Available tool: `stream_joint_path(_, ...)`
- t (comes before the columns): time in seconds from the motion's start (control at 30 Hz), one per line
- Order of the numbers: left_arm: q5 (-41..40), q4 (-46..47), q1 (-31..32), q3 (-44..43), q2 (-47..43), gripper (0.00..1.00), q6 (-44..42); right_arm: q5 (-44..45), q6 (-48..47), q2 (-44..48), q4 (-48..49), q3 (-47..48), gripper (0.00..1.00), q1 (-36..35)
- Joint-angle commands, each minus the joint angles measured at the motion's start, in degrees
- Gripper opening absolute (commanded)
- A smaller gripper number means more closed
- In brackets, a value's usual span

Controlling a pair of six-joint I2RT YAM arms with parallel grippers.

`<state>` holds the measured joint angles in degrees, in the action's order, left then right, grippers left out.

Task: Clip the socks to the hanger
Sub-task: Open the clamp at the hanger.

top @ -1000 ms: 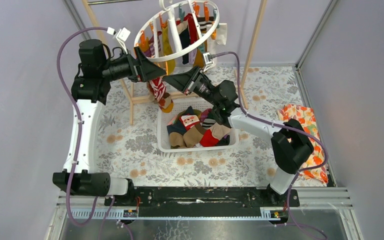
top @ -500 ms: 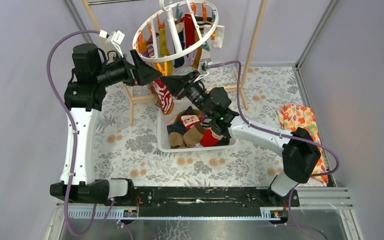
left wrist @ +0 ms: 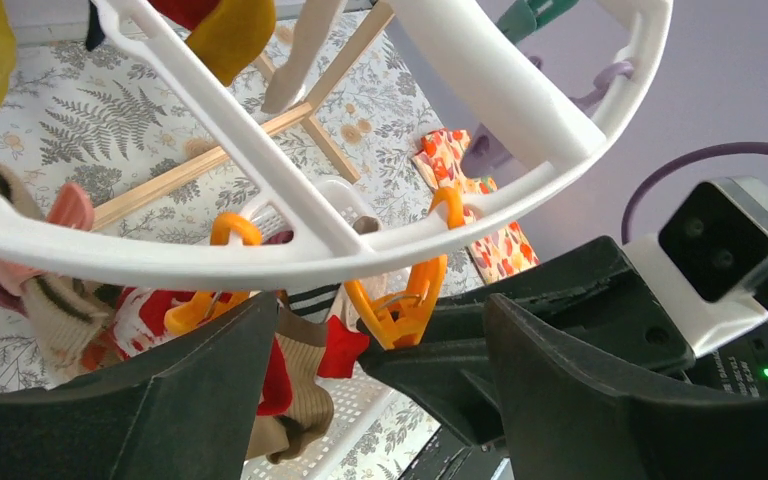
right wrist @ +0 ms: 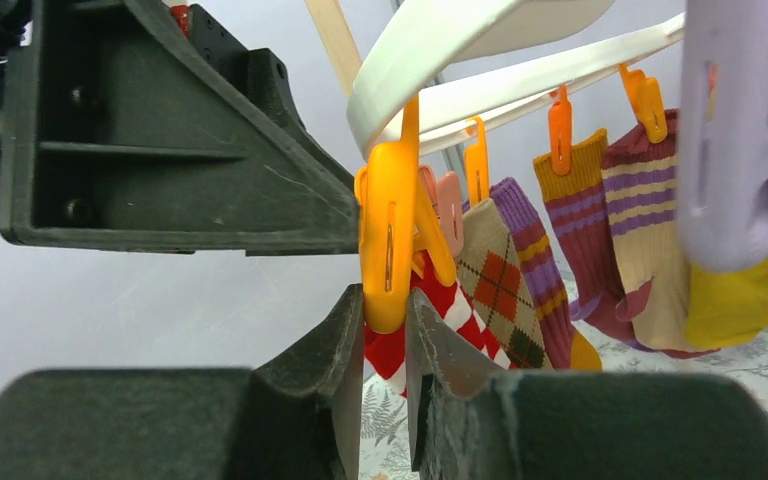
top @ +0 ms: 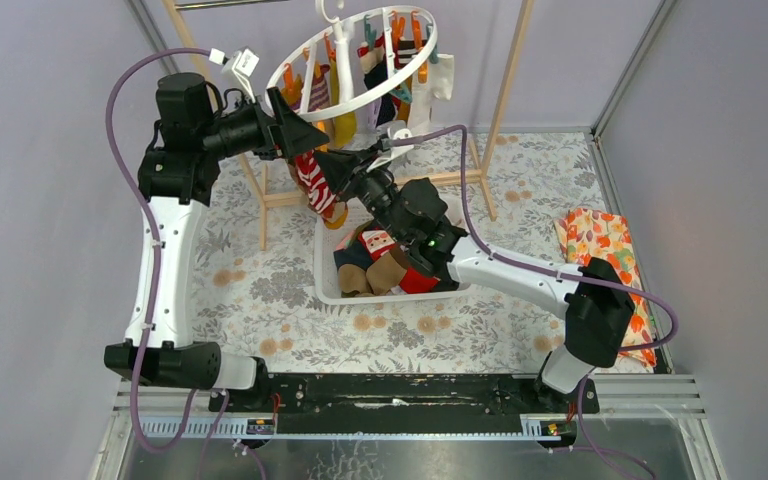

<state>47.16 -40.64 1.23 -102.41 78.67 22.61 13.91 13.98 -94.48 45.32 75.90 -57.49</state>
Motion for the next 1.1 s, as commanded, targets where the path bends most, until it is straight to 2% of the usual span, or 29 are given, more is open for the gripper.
stream_joint_path(0.0,-1.62,3.07,1.33,-2.62,0.81,0.81,0.51,2.08,-4.44,-0.25,-0.96,3.25,0.00,-2.15)
stream_joint_path(0.53,-6.80,5.85,3.25,-3.98,2.31,0.62,0.95,4.21,-7.16,-1.85,-4.45,6.59,0.00,-3.81)
stream_joint_path(0.7,-8.99,7.17,3.33,-3.21,2.53,0.48,2.06,4.56,-7.45,-1.90,-4.74,6.67,0.00,-4.03)
stream_joint_path(0.83,-10.06,7.53,3.42,-2.86,2.71,0.30,2.32,4.84,-7.47,-1.88,-5.32,6.70,0.00,-4.11)
stream_joint_path(0.9,-9.79,7.52,3.42,-2.50,2.63,0.22,2.14,5.07,-7.72,-1.63,-5.37,6.30,0.05,-4.12)
stream_joint_path(0.97,-9.21,7.55,3.39,-1.91,2.46,0.15,2.00,5.72,-7.97,-1.19,-4.95,5.57,0.16,-4.12)
stream_joint_path(1.03,-8.63,7.44,3.42,-1.44,2.16,0.10,1.85,6.59,-8.33,-0.50,-4.38,4.49,0.39,-4.12)
stream_joint_path(1.07,-8.27,7.35,3.40,-1.32,2.04,0.08,1.68,7.32,-8.57,0.00,-4.07,3.85,0.56,-4.11)
